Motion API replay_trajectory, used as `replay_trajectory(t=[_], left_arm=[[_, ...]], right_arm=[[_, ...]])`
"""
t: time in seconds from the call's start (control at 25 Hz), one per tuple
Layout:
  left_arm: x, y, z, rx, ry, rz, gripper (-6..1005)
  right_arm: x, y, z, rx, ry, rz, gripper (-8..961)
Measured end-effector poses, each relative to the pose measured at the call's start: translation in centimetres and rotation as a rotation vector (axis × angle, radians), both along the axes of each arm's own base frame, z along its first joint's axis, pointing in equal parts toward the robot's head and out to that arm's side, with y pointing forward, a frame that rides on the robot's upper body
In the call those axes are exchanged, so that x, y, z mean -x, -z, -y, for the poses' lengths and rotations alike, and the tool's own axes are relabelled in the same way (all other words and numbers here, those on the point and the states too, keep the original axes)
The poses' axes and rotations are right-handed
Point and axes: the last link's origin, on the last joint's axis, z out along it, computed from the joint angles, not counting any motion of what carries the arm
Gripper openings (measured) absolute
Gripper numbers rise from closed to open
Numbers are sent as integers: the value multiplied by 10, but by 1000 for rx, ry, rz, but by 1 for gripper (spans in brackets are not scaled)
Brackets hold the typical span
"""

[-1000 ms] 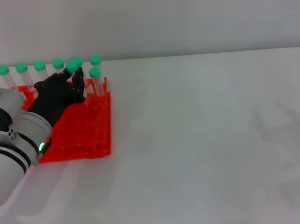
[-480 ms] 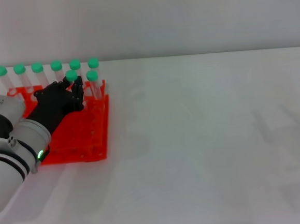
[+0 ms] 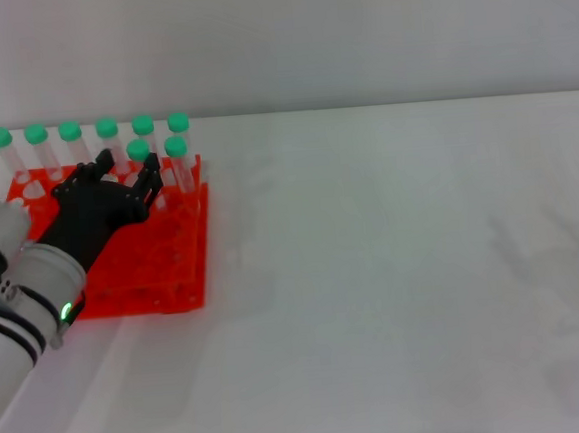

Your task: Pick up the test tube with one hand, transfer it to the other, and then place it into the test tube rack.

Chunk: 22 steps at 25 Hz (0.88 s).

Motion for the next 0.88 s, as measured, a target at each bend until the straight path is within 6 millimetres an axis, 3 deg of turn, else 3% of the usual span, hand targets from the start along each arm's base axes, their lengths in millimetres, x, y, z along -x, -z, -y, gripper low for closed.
replay_trajectory(t=[0.12,0.2,0.44,0.72,0.88], left_arm=[[5,-4,8,-23,7,20,439],[10,-8,15,-50,10,43,673],[35,-26,42,-165,-46,127,815],[73,-64,92,-435,-130,244,816],[83,-75,107,-514,-145,252,816]], right_arm=[[-1,0,1,-4,5,-1,648],[-1,0,1,-6,7,-1,649],[-1,-1,-1,-12,10,7,650],[-4,1,-3,-24,36,95,651],[-11,-2,-4,-47,79,112,651]])
